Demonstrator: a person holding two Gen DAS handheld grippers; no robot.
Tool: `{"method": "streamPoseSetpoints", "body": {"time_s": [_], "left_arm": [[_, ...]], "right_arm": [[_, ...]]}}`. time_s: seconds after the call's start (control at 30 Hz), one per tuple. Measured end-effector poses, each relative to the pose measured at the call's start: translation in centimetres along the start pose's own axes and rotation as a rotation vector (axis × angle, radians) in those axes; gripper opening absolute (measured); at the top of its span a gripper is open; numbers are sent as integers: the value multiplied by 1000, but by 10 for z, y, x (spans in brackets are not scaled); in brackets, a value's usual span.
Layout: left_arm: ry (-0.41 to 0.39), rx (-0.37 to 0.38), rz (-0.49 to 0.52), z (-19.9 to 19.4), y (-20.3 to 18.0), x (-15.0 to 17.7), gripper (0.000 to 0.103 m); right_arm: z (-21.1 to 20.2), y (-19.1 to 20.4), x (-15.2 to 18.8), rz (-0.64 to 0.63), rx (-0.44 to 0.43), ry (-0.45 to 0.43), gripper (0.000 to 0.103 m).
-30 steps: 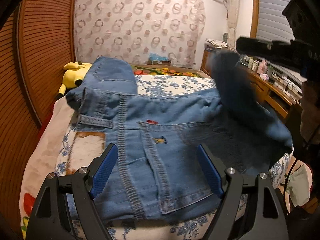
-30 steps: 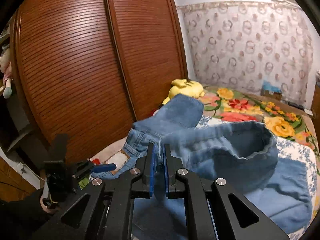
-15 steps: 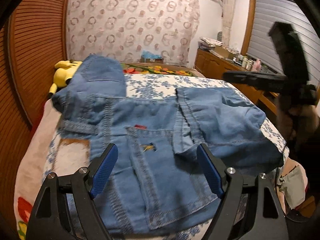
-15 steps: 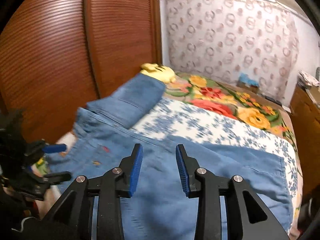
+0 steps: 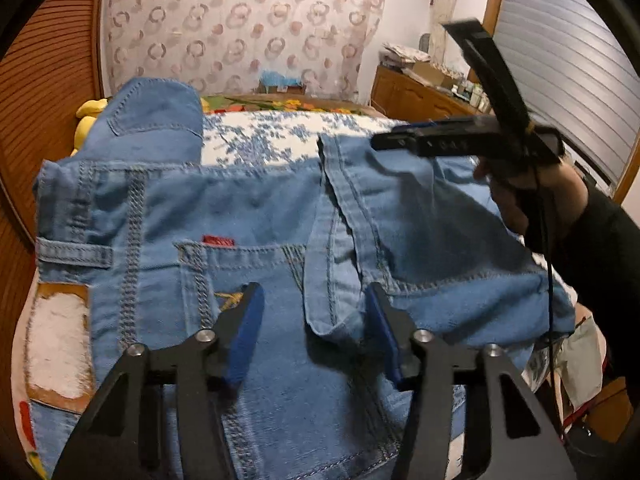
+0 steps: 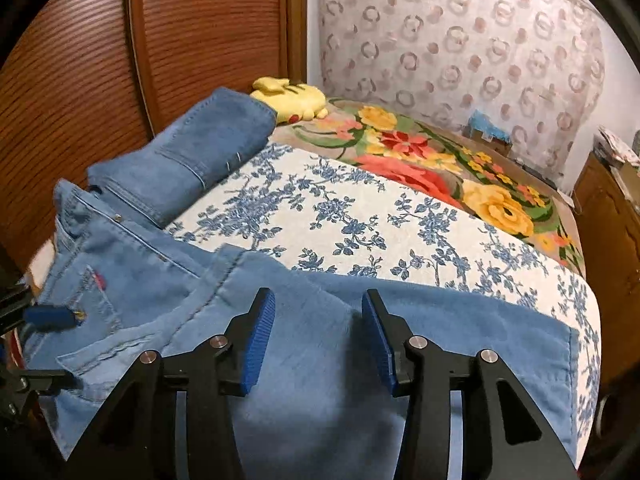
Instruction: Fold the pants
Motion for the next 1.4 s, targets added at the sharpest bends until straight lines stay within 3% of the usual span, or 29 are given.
{"method": "streamPoseSetpoints", "body": {"time_s": [0.17,0.43,0.47,0.53,0.6,0.77,0.87,1.17,1.4], "left_arm": [[6,28,4,0,-8,5,39],[13,46,-3,1,-14,9,38],[10,53,-3,0,-15,9,38],[3,69,8,-3,-20,10,37],[5,77,15,-2,-22,12,31],[0,91,11,-3,-24,10,11],[-24,96,3,-9,-23,7,7],[-166,97,-44,-75,-3,-3,6],[-208,24,-96,-117,39,15,6]], "right_arm": [[18,-5,-7,41,-32,26,47],[36,-23,-5,120,-163,72,46],[36,-21,-6,118,-173,76,42],[38,-22,-4,98,-175,88,14],[35,-22,-2,73,-173,91,6],[11,-19,5,43,-136,18,1],[-6,-16,-2,31,-109,-54,1],[-49,29,-25,-42,-137,-180,1],[-52,95,-49,-121,-213,-257,1]]}}
Point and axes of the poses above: each gripper's, at about its wrist camera, not at the fingertips, and z roughly the way its jaws point, y to its left, x to its underside, the point moved 7 cm from there along z, roughly the way its jaws point, and after that the axes turned 8 degrees about -x, right-handed, at the moved point
